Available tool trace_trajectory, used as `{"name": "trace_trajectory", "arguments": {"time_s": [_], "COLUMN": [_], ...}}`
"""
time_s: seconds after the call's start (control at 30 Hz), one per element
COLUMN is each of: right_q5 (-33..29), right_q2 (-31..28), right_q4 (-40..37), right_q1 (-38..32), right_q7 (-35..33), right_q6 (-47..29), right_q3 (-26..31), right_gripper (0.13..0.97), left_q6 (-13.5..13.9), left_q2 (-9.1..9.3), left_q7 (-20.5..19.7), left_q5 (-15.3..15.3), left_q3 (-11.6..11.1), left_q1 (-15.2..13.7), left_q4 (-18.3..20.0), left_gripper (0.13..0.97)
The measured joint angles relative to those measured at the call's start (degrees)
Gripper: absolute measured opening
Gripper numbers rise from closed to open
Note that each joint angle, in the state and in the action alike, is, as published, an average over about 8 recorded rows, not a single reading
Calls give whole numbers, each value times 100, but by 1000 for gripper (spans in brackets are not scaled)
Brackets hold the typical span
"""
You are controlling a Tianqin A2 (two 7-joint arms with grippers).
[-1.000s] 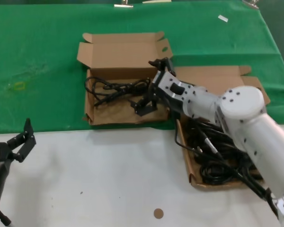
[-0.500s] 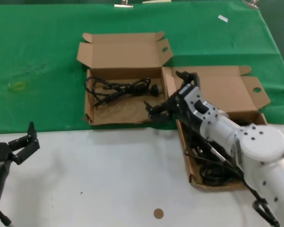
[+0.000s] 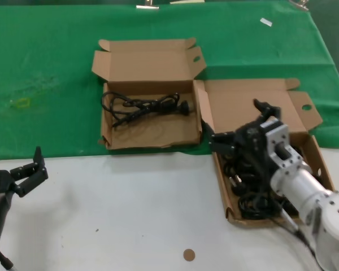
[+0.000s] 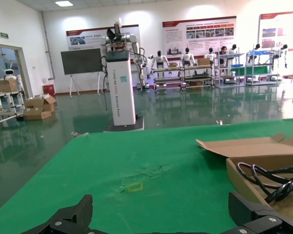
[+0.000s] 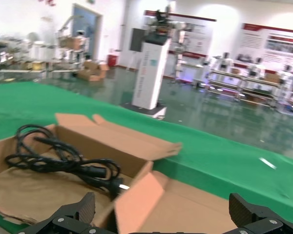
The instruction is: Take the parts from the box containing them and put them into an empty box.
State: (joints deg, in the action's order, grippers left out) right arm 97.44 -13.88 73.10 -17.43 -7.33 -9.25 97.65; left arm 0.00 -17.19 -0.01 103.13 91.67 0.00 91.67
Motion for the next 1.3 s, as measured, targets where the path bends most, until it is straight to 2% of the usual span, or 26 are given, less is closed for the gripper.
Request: {"name": "trace_trajectory", "arguments": {"time_s": [0.47,1.3], "right_q5": [452,477], "right_q2": [-262,-277], "right_q4": [1475,1556], "right_q1": [1383,1459], "right_q7": [583,614], "right_q6": [735,775], "right_q3": [-475,-501], "right_gripper": [966,966], "left_q6": [0,0], "left_q2": [0,0], "left_q7": [0,1], "left_q5": [0,0], "left_q3": [0,0], "left_q1": [0,0], "left_q4": [0,0], "left_gripper": [966,966]}}
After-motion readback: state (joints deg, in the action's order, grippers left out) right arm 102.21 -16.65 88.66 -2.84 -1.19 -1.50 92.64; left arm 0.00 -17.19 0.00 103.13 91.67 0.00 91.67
